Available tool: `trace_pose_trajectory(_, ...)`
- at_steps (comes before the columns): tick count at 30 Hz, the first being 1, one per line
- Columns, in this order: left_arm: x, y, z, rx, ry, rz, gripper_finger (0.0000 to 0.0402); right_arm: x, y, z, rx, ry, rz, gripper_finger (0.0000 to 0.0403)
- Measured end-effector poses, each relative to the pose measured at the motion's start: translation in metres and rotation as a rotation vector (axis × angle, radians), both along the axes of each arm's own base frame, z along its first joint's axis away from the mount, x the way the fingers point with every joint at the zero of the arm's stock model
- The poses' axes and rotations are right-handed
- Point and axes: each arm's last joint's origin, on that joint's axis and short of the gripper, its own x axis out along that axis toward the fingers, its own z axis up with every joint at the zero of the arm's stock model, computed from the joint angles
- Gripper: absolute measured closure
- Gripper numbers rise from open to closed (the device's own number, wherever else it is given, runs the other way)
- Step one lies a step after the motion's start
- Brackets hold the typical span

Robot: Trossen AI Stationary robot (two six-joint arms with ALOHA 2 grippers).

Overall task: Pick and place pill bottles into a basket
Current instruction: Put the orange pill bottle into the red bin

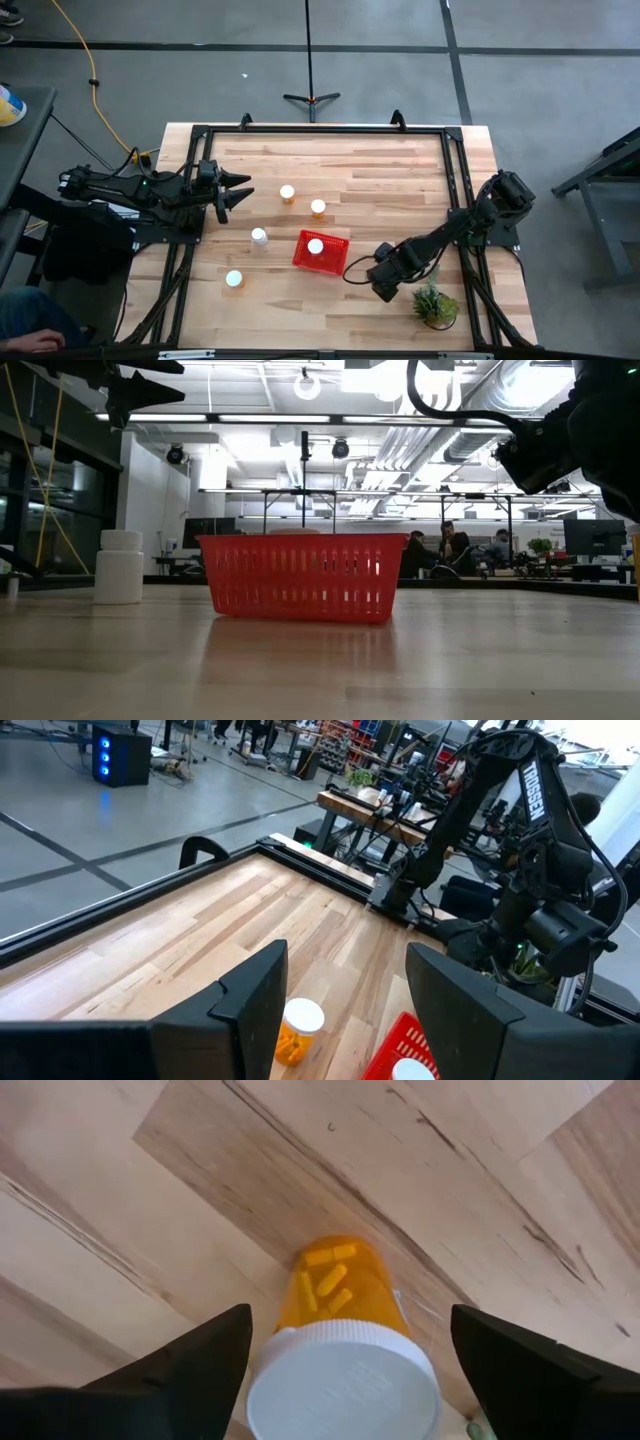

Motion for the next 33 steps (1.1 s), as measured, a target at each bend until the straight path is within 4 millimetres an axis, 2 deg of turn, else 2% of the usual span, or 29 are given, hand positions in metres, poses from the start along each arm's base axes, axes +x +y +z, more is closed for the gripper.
trace_pose_trajectory(18,0.0000,0.0000,-0.0001,0.000,0.000,0.000,0.0163,0.0000,0.0003,0.0002,0.007,0.006,-0.020,0.0101)
trace_pose_trajectory(33,0.0000,0.0000,-0.0001,0.000,0.000,0.000,0.0163,0.0000,0.0007,0.0004,0.014,0.013,-0.047,0.0169)
